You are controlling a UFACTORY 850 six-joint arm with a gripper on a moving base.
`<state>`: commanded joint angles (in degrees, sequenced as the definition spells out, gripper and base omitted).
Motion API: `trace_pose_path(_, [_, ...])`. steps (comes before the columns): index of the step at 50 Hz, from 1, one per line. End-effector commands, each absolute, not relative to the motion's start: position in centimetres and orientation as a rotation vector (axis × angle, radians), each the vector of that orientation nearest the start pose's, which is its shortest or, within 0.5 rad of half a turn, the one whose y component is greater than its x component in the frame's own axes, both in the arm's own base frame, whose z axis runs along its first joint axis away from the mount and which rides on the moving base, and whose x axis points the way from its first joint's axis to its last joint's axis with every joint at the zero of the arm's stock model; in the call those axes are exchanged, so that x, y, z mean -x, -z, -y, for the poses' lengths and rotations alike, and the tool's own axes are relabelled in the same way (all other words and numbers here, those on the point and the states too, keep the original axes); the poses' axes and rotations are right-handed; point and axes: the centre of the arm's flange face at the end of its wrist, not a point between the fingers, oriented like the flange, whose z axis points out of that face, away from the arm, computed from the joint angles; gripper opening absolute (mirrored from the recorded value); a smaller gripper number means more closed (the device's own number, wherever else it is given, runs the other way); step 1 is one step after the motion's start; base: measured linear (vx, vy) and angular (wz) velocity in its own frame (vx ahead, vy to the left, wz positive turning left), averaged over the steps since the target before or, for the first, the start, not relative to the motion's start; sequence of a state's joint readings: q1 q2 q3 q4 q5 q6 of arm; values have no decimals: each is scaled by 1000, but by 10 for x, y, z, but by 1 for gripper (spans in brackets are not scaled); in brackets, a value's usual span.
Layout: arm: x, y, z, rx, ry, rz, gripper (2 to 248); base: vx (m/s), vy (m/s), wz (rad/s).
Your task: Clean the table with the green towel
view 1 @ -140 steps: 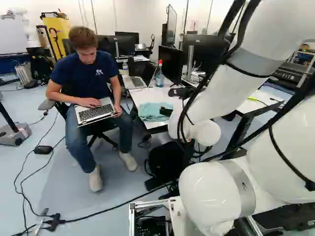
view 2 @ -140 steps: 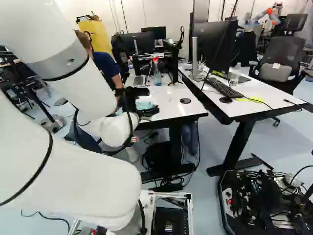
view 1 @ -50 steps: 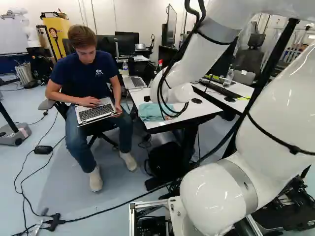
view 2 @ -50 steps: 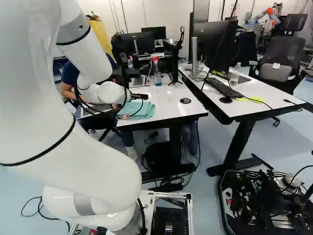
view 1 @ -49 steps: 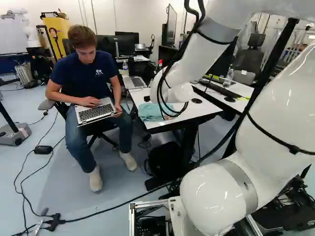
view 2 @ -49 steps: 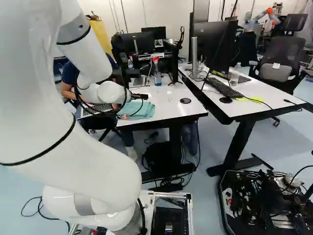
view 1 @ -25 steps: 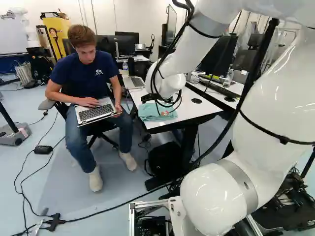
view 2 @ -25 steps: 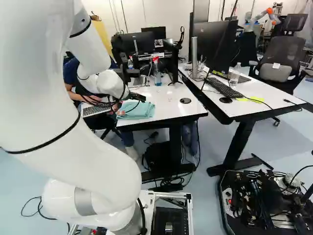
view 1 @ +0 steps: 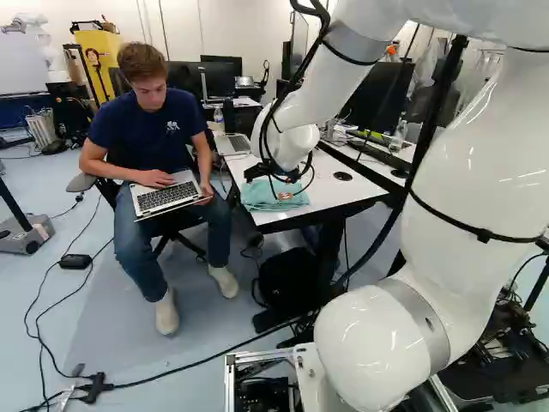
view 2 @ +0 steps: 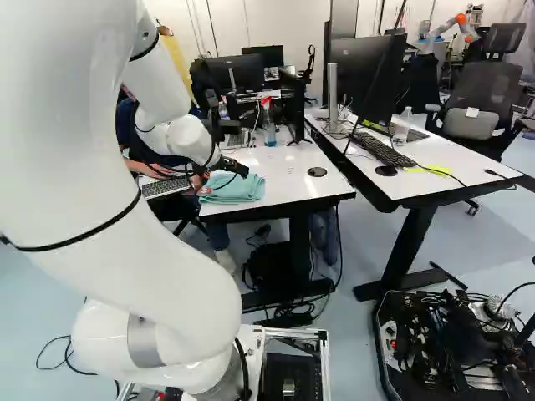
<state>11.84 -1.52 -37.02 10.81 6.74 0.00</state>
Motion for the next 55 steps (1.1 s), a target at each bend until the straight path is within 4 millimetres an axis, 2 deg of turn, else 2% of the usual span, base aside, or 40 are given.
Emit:
trace_pose_path(17, [-436, -415, -89, 2844, 1035, 16, 247, 0, 0, 0])
trace_pose_path(55, [-436, -414, -89, 2845, 1032, 16, 247, 0, 0, 0])
